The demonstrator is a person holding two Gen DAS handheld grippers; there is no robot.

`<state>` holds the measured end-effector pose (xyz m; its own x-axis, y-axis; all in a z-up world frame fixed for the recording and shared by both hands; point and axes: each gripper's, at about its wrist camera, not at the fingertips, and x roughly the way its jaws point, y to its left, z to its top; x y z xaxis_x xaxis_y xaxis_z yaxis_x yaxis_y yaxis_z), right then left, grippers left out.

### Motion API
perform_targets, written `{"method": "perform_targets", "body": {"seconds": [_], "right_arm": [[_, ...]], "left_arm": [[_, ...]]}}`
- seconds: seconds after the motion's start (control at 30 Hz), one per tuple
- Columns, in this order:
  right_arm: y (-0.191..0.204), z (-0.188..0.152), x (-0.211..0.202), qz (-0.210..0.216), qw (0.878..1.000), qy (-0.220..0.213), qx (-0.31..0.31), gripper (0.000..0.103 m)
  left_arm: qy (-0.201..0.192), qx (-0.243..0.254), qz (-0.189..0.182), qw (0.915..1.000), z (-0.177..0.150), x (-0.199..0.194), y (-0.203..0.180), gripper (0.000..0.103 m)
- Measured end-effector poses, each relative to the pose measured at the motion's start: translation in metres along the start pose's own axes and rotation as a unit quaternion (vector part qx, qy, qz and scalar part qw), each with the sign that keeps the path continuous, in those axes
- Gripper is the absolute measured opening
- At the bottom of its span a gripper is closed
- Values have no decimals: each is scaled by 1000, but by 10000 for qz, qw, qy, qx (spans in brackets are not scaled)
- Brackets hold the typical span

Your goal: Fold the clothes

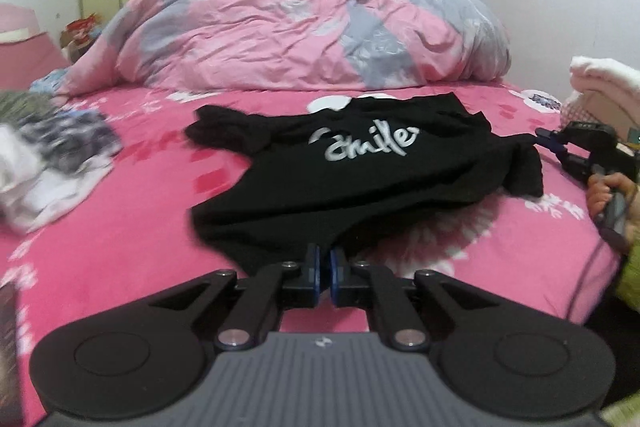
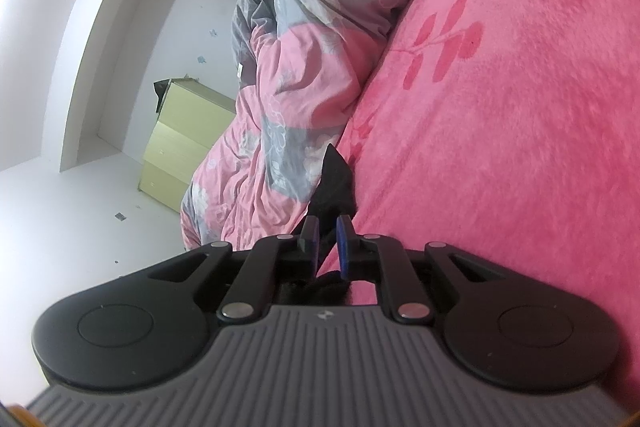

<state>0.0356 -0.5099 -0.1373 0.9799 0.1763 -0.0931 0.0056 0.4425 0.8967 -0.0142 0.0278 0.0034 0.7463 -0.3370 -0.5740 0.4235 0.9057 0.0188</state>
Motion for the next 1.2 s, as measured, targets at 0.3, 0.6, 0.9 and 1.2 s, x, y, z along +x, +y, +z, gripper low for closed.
{"method": "perform_targets", "body": {"seconds": [0.3,0.6,0.9,1.2], "right_arm": [[2,1,3,-99,9999,140,15,11],[40,-28,-16,-167,9883,1505,-196,45],[73,-82,-38,-172,9754,2151,-448,46],[86,-88,-23,-317,9771,2003,-646,4]], "left_arm": [[416,-591,378,9967,-45,-24,43,5],[298,-814,312,9958,-53,-8,54,6],[222,-1036,246,9941,-58,2,62,6],[115,-1142,154,9933,-56,-3,66,6]]}}
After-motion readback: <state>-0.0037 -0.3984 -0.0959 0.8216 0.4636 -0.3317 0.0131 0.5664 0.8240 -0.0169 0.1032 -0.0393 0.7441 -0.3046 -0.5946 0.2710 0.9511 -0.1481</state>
